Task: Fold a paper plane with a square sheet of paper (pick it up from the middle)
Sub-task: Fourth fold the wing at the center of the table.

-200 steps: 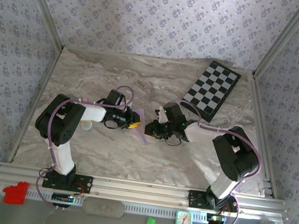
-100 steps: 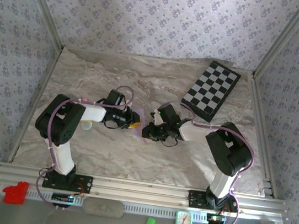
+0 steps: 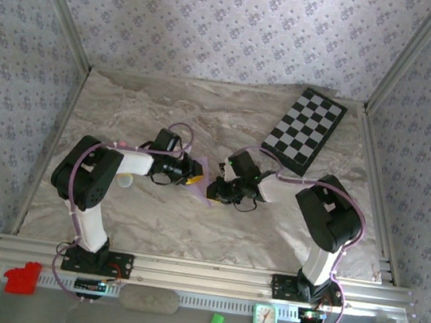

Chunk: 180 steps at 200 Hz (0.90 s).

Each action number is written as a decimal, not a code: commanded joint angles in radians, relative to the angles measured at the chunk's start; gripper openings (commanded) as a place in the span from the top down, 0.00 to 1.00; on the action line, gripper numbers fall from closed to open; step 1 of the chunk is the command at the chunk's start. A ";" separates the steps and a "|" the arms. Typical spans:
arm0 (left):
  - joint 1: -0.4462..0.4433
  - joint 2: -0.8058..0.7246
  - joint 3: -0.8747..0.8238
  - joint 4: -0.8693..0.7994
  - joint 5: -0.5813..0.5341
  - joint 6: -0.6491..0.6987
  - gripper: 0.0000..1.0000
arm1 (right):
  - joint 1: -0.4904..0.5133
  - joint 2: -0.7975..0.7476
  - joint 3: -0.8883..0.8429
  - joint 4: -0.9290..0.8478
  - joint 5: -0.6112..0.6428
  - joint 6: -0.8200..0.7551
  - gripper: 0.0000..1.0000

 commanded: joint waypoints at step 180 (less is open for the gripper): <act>-0.020 -0.049 0.039 -0.031 0.020 0.031 0.72 | -0.008 0.043 -0.001 -0.065 0.038 -0.007 0.84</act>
